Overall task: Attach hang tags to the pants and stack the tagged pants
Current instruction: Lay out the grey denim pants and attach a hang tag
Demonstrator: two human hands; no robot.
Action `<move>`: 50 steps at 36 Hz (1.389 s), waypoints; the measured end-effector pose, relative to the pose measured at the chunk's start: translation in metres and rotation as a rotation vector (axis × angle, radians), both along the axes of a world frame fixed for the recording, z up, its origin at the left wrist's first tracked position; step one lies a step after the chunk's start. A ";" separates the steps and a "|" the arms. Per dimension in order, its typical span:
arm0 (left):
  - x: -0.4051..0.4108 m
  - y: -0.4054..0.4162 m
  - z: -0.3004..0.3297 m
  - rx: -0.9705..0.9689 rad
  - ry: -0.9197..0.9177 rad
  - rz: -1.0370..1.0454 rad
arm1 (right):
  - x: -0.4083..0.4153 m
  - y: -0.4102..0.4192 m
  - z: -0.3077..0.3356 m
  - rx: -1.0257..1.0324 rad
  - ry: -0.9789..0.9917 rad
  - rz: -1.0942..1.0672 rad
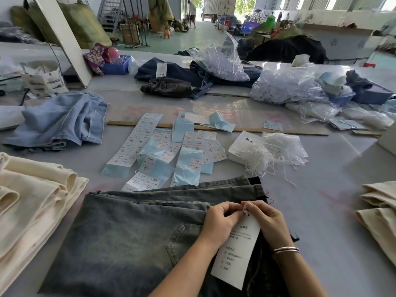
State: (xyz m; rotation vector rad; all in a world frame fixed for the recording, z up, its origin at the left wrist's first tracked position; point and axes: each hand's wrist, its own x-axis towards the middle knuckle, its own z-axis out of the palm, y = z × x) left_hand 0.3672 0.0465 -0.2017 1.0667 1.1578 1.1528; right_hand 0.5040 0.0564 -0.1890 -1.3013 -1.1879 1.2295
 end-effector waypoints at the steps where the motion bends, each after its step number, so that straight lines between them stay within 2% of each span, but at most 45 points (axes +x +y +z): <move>1: 0.001 0.000 0.000 0.002 0.021 0.013 | 0.000 0.000 0.000 0.003 -0.004 -0.004; 5: 0.005 0.002 -0.001 0.021 0.098 0.063 | -0.001 0.000 0.000 0.015 -0.005 -0.008; 22: 0.003 0.005 -0.003 0.006 0.110 0.104 | -0.008 -0.004 -0.002 0.226 -0.248 -0.012; 26: 0.002 0.005 -0.001 0.028 0.204 0.109 | -0.010 -0.007 -0.005 0.264 -0.290 -0.024; 36: -0.011 0.002 0.020 0.018 0.267 -0.034 | 0.000 -0.006 -0.012 0.172 -0.071 -0.089; 41: -0.067 0.000 0.030 0.101 0.438 0.062 | 0.022 0.004 -0.006 0.071 0.073 -0.233; 43: -0.110 -0.003 0.033 0.109 0.633 0.226 | 0.039 0.006 0.001 0.053 0.113 -0.327; 45: -0.156 -0.014 0.035 0.075 0.946 0.463 | 0.054 0.008 0.009 0.079 0.098 -0.446; 47: -0.196 -0.029 0.030 -0.045 1.183 0.635 | 0.059 0.008 0.019 0.118 0.060 -0.510; 48: -0.212 -0.038 0.026 -0.147 1.224 0.680 | 0.055 0.007 0.023 0.134 0.042 -0.505; 50: -0.238 -0.057 0.016 -0.345 1.193 0.723 | 0.037 0.004 0.035 0.166 -0.031 -0.433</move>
